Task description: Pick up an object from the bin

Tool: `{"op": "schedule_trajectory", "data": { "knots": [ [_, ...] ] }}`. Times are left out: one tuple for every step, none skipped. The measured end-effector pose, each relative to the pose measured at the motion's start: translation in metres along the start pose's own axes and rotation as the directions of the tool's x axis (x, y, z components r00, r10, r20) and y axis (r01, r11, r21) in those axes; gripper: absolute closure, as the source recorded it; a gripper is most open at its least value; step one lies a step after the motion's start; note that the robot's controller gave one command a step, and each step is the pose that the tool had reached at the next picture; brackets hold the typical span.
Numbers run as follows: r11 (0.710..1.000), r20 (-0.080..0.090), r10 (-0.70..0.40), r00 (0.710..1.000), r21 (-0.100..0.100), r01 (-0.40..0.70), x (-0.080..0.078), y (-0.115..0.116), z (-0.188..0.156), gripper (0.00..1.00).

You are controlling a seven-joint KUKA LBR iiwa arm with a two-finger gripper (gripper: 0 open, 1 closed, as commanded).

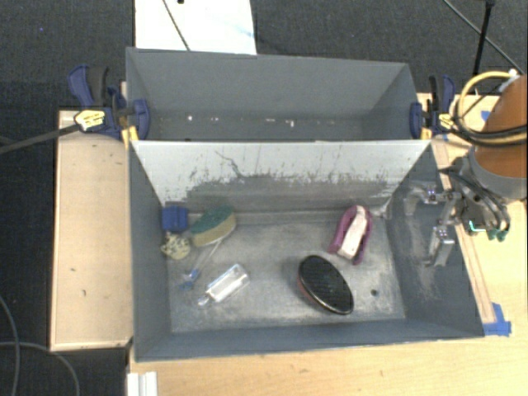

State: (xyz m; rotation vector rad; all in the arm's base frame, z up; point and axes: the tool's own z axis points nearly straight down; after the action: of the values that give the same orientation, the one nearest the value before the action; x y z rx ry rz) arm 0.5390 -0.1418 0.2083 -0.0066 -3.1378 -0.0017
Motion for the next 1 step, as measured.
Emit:
{"op": "schedule_trajectory", "data": {
  "knots": [
    [1.000,-0.001,-0.007,1.000,-0.003,0.007,-0.0006,0.0965,0.1086,0.00]
  ]
}}
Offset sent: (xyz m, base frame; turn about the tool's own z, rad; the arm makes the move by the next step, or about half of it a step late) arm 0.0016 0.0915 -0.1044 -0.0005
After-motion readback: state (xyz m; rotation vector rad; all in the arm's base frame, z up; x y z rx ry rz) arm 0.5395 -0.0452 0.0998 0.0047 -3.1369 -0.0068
